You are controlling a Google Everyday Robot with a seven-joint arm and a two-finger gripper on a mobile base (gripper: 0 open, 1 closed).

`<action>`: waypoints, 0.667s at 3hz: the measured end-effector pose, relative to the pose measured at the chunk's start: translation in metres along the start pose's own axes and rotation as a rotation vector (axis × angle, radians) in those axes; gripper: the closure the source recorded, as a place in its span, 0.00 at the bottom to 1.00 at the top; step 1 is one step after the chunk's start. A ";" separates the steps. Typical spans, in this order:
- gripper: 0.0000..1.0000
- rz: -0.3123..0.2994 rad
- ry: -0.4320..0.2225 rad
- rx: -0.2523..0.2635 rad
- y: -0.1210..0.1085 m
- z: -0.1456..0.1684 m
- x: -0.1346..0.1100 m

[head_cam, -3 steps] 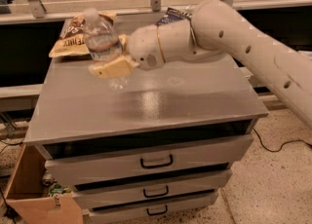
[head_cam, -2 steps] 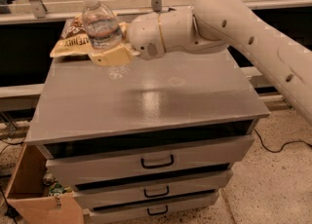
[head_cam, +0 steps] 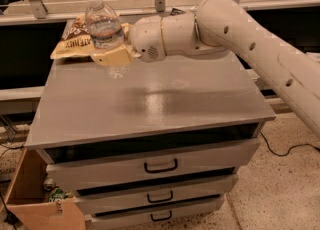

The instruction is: Move water bottle near brown chip bag

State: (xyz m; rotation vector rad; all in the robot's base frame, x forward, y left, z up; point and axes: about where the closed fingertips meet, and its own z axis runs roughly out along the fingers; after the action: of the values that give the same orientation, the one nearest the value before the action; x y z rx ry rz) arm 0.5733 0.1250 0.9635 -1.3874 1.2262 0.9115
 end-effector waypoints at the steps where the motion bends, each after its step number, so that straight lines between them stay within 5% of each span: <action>1: 1.00 -0.024 -0.040 0.060 -0.043 0.005 0.019; 2: 1.00 -0.050 -0.064 0.124 -0.089 -0.001 0.029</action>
Offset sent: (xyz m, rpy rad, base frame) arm 0.1610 -0.0346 -0.0030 0.1256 -0.1364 -0.1850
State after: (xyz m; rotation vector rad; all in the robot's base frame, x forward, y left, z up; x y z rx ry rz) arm 0.6661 0.1145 0.9542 -1.2756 1.1746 0.8247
